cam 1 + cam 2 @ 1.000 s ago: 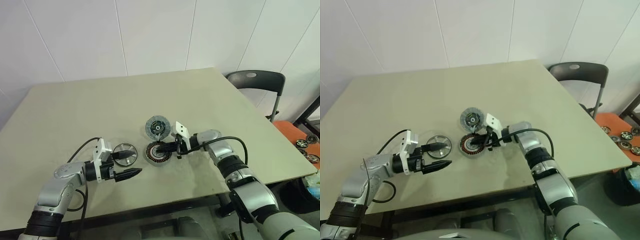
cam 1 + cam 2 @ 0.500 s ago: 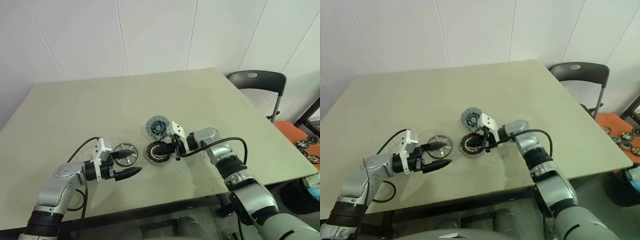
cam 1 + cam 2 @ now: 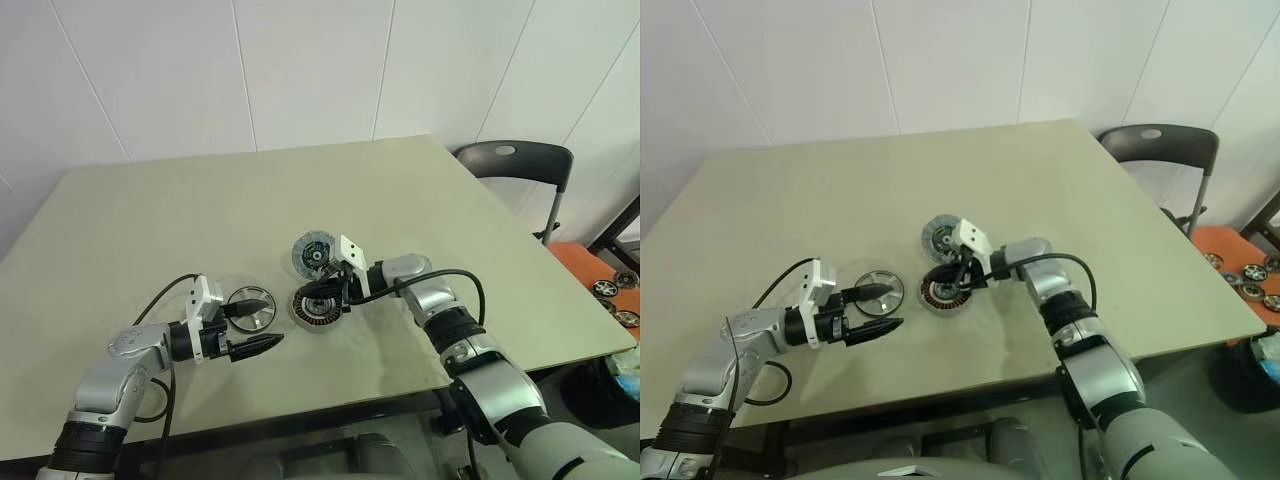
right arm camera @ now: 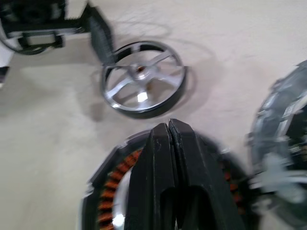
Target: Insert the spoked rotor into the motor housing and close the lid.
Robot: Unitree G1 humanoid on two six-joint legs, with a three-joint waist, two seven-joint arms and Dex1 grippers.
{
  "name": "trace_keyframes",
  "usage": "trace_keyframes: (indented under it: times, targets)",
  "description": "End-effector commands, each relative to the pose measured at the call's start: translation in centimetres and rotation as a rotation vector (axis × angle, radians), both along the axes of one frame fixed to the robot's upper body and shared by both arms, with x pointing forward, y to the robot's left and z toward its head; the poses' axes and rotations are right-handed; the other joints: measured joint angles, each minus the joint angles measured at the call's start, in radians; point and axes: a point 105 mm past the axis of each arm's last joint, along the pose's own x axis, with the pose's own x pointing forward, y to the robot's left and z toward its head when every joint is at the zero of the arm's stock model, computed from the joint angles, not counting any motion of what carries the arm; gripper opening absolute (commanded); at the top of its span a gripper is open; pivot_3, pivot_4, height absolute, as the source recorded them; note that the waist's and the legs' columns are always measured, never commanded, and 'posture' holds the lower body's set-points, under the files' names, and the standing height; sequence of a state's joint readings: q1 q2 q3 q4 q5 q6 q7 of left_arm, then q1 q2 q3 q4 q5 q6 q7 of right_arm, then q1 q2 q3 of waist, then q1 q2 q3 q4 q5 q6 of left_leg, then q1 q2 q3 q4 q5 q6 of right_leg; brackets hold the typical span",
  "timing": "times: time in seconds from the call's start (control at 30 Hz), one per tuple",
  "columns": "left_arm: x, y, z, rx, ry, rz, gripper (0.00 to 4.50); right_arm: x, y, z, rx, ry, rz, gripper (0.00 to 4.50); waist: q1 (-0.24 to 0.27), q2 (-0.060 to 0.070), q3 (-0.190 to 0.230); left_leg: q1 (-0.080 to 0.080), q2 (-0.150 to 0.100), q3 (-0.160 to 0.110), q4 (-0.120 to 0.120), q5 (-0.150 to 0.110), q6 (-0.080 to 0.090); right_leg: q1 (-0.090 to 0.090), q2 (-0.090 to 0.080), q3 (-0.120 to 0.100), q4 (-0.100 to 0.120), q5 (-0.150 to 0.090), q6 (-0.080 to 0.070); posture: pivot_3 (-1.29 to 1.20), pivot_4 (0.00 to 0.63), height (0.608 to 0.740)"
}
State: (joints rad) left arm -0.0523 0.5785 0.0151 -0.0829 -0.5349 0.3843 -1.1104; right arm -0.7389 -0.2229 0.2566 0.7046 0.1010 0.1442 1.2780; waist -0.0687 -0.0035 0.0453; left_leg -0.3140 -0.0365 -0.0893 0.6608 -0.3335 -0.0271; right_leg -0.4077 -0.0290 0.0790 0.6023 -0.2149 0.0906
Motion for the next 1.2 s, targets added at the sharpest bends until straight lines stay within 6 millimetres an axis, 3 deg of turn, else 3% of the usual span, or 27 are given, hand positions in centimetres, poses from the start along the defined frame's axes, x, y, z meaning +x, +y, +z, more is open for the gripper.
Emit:
trace_keyframes:
  times: [0.03,0.27,0.67,0.93,1.2]
  targets:
    - [0.1,0.0,1.3,-0.011,-0.049,-0.010,4.50,-0.2,0.2,1.0,0.008,-0.026,0.031,0.05,0.000,0.000,0.000,0.000,0.000,0.000,0.000,0.000,0.000,0.000,0.000,0.000,0.000,0.000,0.000,0.00,0.000,0.740]
    - [0.1,0.0,1.3,-0.008,-0.047,-0.013,4.50,0.4,-0.2,-0.6,-0.046,-0.031,-0.028,0.05,0.000,0.000,0.000,0.001,0.000,0.000,0.000,0.000,0.000,0.000,0.000,0.000,0.001,0.000,0.000,0.00,0.000,0.740]
    - [0.0,0.3,1.2,-0.005,-0.045,-0.005,4.50,-0.4,-1.4,-2.8,-0.120,0.007,-0.013,0.05,0.000,0.000,0.000,0.005,0.000,0.000,0.000,0.000,0.000,0.004,0.000,0.000,0.001,0.000,0.000,0.00,0.000,0.740]
    - [0.1,0.3,1.3,-0.005,-0.049,-0.003,4.50,-0.4,-3.6,-6.8,-0.300,-0.007,-0.067,0.05,-0.002,-0.002,-0.004,0.013,0.000,0.001,0.000,0.000,0.000,0.014,0.001,0.000,0.001,-0.005,0.000,0.00,0.000,0.740]
    - [0.2,0.2,1.4,-0.009,-0.050,-0.002,4.50,0.1,-3.6,-6.7,-0.302,-0.054,-0.074,0.05,-0.001,0.001,-0.006,0.029,0.001,0.000,0.000,0.000,0.000,0.033,0.000,0.001,-0.004,-0.006,0.001,0.00,0.000,0.740]
